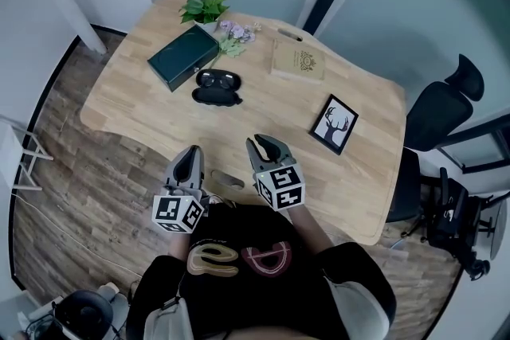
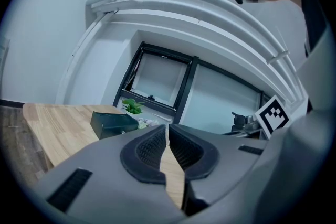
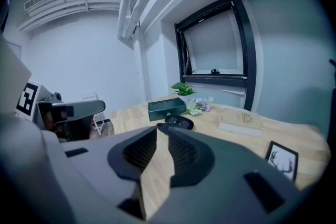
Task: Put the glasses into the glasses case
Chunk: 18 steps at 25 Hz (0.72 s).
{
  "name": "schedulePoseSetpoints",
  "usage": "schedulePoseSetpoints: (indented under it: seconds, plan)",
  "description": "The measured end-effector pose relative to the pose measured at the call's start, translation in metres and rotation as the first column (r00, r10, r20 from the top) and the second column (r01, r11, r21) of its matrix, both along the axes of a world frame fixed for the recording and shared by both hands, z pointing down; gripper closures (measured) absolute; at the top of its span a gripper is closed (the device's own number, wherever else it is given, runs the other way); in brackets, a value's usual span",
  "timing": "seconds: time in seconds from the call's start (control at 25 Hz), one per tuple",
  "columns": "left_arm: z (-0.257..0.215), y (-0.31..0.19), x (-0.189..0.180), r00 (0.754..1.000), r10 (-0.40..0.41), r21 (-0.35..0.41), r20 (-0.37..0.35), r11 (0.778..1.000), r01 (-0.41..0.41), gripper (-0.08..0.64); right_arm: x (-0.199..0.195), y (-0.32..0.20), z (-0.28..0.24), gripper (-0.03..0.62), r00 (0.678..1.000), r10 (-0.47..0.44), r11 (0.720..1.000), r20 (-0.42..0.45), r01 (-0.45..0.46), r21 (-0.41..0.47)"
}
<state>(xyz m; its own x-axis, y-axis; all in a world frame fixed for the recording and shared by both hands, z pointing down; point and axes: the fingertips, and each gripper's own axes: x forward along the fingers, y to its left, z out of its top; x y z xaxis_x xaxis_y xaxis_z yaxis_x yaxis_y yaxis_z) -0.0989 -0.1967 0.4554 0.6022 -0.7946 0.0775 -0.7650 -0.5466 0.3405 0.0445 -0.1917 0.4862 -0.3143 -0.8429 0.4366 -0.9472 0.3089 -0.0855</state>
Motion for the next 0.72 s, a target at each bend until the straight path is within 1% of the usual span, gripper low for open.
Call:
schedulePoseSetpoints:
  seconds: [0.12, 0.24, 0.36, 0.48, 0.72]
  plan:
    - [0.0, -0.002, 0.003, 1.0, -0.001, 0.001, 0.001, 1.0, 0.001, 0.529, 0.009, -0.002, 0.0, 0.542, 0.999, 0.048, 0.999, -0.024, -0.048, 0.012]
    - [0.0, -0.005, 0.008, 1.0, 0.003, 0.005, 0.001, 1.0, -0.003, 0.529, 0.014, -0.003, 0.0, 0.576, 0.997, 0.068, 0.998, -0.041, -0.067, 0.021]
    - [0.0, -0.006, 0.014, 1.0, 0.012, 0.007, -0.001, 1.0, -0.012, 0.529, 0.023, -0.002, -0.001, 0.581, 0.991, 0.115, 0.993, -0.066, -0.112, 0.042]
    - [-0.003, -0.005, 0.023, 1.0, 0.028, 0.015, 0.002, 0.999, -0.028, 0.529, 0.035, -0.003, 0.003, 0.581, 0.98, 0.167, 0.986, -0.103, -0.163, 0.044]
    - [-0.009, -0.009, 0.032, 0.999, 0.034, 0.034, 0.01, 0.999, -0.034, 0.529, 0.033, -0.008, -0.002, 0.583, 0.987, 0.141, 0.988, -0.083, -0.134, 0.08]
